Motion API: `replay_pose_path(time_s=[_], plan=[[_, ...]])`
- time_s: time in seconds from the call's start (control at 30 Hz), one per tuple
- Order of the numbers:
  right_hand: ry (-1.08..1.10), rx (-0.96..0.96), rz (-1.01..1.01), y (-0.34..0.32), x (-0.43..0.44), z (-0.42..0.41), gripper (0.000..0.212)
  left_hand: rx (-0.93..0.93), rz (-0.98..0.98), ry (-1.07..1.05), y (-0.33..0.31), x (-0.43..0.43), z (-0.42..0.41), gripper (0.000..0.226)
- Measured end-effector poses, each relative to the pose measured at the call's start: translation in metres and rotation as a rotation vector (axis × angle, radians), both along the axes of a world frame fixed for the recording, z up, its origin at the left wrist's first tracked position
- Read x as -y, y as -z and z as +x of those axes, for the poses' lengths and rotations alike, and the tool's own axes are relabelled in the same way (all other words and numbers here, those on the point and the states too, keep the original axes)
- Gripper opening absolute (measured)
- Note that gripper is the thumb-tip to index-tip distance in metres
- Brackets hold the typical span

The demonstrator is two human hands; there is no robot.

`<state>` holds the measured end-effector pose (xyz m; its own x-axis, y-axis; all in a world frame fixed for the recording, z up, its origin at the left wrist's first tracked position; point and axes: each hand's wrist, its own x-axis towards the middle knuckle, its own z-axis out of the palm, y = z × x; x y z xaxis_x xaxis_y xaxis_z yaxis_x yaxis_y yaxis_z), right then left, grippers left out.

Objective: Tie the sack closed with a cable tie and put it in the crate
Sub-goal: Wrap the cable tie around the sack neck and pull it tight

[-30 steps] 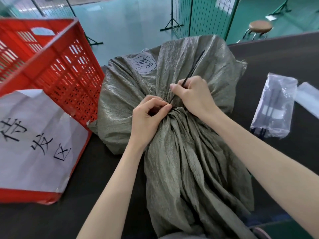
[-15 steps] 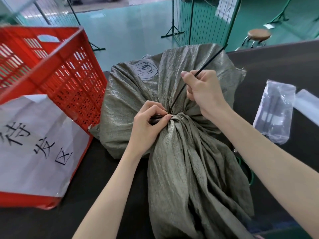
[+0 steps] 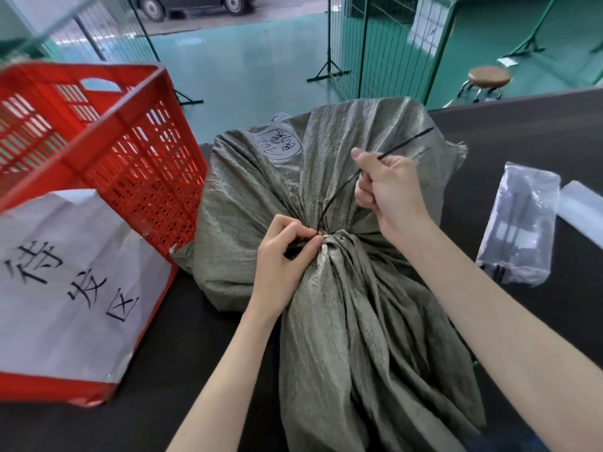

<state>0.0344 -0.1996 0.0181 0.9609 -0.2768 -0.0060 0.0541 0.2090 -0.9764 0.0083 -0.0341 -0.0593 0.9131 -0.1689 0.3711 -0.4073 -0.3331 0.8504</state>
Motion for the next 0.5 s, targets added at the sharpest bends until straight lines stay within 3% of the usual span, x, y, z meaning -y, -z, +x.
replay_pose_path(time_s=[0.2, 0.43, 0.5], plan=[[-0.057, 0.044, -0.382, 0.009, -0.018, 0.005, 0.055, -0.038, -0.007, -0.001, -0.003, 0.0, -0.001, 0.011], [0.022, 0.174, -0.609, -0.004, -0.026, -0.001, 0.055, -0.053, 0.007, 0.02, -0.007, 0.001, -0.001, 0.011], [0.007, 0.155, -0.787, 0.001, -0.026, 0.001, 0.053, -0.058, 0.007, 0.022, -0.006, 0.001, -0.001, 0.011]])
